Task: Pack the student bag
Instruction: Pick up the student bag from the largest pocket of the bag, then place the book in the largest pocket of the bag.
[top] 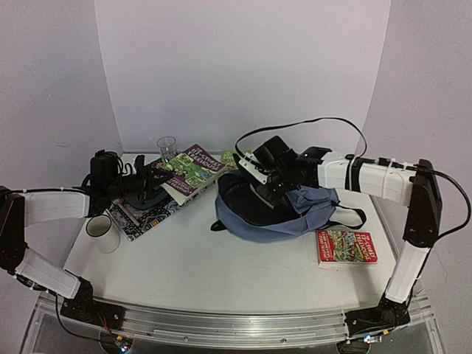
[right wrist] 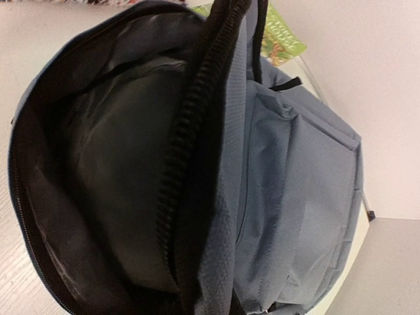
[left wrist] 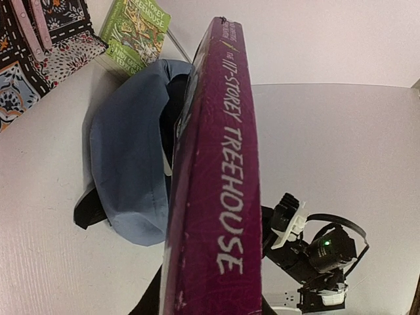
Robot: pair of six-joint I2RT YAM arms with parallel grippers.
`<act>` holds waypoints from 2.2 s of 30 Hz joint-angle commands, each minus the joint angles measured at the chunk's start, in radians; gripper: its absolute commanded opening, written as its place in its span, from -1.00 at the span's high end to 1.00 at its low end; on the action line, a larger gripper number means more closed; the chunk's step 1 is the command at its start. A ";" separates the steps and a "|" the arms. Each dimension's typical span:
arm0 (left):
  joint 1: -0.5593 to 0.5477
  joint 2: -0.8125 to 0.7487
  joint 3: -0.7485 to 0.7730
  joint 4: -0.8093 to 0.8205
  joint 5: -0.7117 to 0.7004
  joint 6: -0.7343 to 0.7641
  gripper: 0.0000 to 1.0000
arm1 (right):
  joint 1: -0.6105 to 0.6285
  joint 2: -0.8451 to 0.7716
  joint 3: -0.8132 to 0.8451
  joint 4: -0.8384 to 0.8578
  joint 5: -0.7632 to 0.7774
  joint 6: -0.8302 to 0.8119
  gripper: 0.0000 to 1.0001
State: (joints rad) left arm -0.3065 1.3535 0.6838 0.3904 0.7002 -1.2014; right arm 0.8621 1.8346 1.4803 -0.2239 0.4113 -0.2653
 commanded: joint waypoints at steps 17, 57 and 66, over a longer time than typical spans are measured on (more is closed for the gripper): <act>-0.165 0.091 0.155 0.095 0.070 -0.016 1.00 | 0.001 -0.286 -0.116 0.273 -0.005 0.046 1.00; -0.313 1.092 1.106 0.095 0.114 -0.055 0.82 | 0.033 -0.255 -0.132 0.360 -0.266 0.006 1.00; -0.357 1.178 1.172 0.021 0.094 -0.006 0.67 | 0.035 -0.239 -0.124 0.360 -0.253 0.000 1.00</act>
State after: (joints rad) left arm -0.6311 2.5217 1.8117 0.4016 0.7921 -1.2518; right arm 0.8772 1.6013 1.3003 0.0461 0.1795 -0.2556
